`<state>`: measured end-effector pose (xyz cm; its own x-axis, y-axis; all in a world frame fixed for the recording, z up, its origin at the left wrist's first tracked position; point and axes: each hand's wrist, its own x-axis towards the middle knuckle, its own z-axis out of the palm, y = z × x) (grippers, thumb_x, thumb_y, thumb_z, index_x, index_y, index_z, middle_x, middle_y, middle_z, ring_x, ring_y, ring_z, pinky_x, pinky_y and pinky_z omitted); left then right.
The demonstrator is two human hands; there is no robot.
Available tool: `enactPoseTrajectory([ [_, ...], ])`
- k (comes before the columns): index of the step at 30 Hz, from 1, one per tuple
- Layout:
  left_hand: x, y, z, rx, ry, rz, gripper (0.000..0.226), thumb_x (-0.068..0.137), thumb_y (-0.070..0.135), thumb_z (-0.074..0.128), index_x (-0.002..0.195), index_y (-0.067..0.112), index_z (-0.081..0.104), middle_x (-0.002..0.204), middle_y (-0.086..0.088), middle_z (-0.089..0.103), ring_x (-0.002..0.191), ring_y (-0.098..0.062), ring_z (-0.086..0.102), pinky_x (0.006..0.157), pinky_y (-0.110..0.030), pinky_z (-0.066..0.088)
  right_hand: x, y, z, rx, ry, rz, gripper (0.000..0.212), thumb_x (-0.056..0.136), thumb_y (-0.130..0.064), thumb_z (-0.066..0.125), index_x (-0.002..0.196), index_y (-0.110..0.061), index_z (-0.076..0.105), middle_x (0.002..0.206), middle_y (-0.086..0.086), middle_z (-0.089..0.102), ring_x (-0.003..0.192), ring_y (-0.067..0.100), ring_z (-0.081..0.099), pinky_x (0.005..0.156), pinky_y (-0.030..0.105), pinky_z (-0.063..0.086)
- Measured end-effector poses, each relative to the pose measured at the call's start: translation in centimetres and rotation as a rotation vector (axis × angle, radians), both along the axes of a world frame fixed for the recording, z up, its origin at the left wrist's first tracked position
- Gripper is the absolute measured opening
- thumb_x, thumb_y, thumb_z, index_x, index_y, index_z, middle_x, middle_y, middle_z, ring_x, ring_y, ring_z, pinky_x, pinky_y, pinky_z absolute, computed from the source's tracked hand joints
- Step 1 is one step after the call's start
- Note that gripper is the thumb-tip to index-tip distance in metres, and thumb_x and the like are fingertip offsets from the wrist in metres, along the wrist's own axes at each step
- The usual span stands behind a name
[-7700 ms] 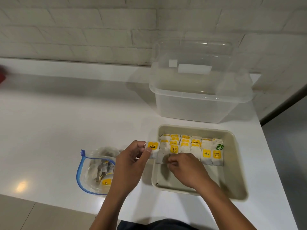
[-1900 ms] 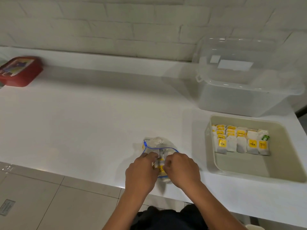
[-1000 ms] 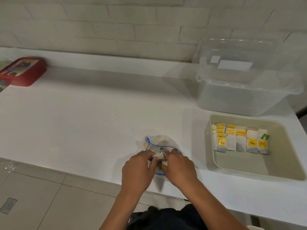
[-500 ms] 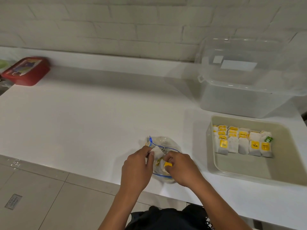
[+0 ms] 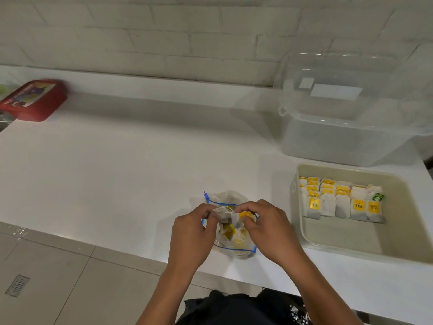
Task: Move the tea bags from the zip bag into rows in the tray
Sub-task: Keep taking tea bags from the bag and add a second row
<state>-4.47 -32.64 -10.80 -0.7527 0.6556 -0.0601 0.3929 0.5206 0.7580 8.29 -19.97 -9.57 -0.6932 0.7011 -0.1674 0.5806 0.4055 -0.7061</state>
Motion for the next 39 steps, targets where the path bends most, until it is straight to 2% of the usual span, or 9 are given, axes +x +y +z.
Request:
enactPoseTrajectory([
  [6, 0.2, 0.2, 1.0, 0.054, -0.183, 0.070, 0.023, 0.095, 0.017, 0.060, 0.103, 0.032, 0.075, 0.090, 0.014, 0.074, 0.049, -0.009, 0.067, 0.060, -0.015, 0.052, 0.4, -0.1, 0.7, -0.070, 0.055, -0.047, 0.024, 0.090, -0.021, 0.069, 0.099, -0.043, 0.070, 0.085, -0.019, 0.063, 0.072, -0.003, 0.061, 0.063, 0.006, 0.044],
  [9, 0.3, 0.1, 1.3, 0.038, -0.218, 0.078, 0.028, 0.094, 0.010, 0.056, 0.099, 0.029, 0.076, 0.068, 0.006, 0.073, 0.051, -0.005, 0.067, 0.056, -0.008, 0.047, 0.5, -0.3, 0.7, -0.086, 0.086, -0.061, 0.026, 0.088, -0.017, 0.072, 0.099, -0.041, 0.069, 0.082, -0.020, 0.062, 0.070, -0.004, 0.061, 0.063, 0.005, 0.045],
  [13, 0.4, 0.2, 1.3, 0.052, -0.246, 0.080, 0.028, 0.094, 0.010, 0.056, 0.094, 0.029, 0.076, 0.067, 0.009, 0.074, 0.060, 0.000, 0.069, 0.057, -0.009, 0.048, 0.5, -0.7, 0.4, -0.066, 0.093, -0.029, 0.024, 0.087, -0.017, 0.073, 0.103, -0.035, 0.070, 0.080, -0.017, 0.061, 0.073, -0.004, 0.059, 0.064, 0.005, 0.044],
  [16, 0.4, 0.3, 1.0, 0.076, -0.255, 0.069, 0.024, 0.093, 0.019, 0.061, 0.084, 0.035, 0.075, 0.072, 0.016, 0.074, 0.066, 0.001, 0.070, 0.065, -0.025, 0.059, 0.6, -0.9, 0.1, -0.040, 0.093, -0.023, 0.019, 0.085, -0.016, 0.075, 0.092, -0.033, 0.067, 0.076, -0.015, 0.058, 0.075, 0.000, 0.059, 0.063, 0.005, 0.042],
  [18, 0.3, 0.2, 0.8, 0.067, -0.232, 0.054, 0.012, 0.090, 0.029, 0.069, 0.083, 0.037, 0.075, 0.075, 0.019, 0.074, 0.069, 0.003, 0.070, 0.069, -0.031, 0.060, 0.7, -0.9, -0.1, -0.014, 0.096, -0.036, 0.019, 0.085, -0.016, 0.075, 0.083, -0.031, 0.064, 0.076, -0.013, 0.058, 0.077, 0.003, 0.058, 0.064, 0.007, 0.042],
  [23, 0.0, 0.0, 0.1, -0.028, -0.057, -0.042, 0.016, 0.090, 0.021, 0.071, 0.096, 0.037, 0.069, 0.082, 0.023, 0.069, 0.081, 0.010, 0.063, 0.069, -0.008, 0.049, 0.6, -1.0, 0.4, 0.015, 0.080, -0.004, 0.018, 0.089, -0.017, 0.071, 0.081, -0.030, 0.061, 0.083, -0.012, 0.059, 0.071, -0.001, 0.057, 0.061, 0.008, 0.041],
  [27, 0.1, -0.2, 0.1, -0.027, 0.022, -0.127, 0.028, 0.094, 0.016, 0.064, 0.113, 0.035, 0.065, 0.090, 0.020, 0.066, 0.086, 0.003, 0.060, 0.073, -0.018, 0.053, 0.4, -1.0, 0.7, -0.101, 0.148, -0.035, 0.019, 0.088, -0.014, 0.070, 0.089, -0.032, 0.063, 0.071, -0.013, 0.058, 0.061, 0.000, 0.055, 0.057, 0.007, 0.041],
  [33, 0.2, -0.3, 0.5, 0.030, 0.003, -0.192, 0.034, 0.096, 0.018, 0.061, 0.108, 0.046, 0.046, 0.077, 0.010, 0.065, 0.074, -0.012, 0.063, 0.067, -0.038, 0.055, 0.4, -1.0, 0.5, -0.086, 0.200, -0.008, 0.022, 0.086, -0.016, 0.073, 0.095, -0.035, 0.068, 0.085, -0.015, 0.066, 0.086, 0.003, 0.061, 0.072, 0.009, 0.043],
  [39, 0.0, 0.1, 1.8, 0.063, 0.078, -0.257, 0.022, 0.097, 0.018, 0.062, 0.104, 0.038, 0.061, 0.081, 0.019, 0.066, 0.075, -0.005, 0.061, 0.060, -0.015, 0.045, 0.7, -1.0, 1.1, -0.184, 0.281, 0.030, 0.031, 0.086, -0.013, 0.075, 0.102, -0.039, 0.068, 0.087, -0.014, 0.068, 0.077, 0.007, 0.063, 0.070, 0.012, 0.049],
])
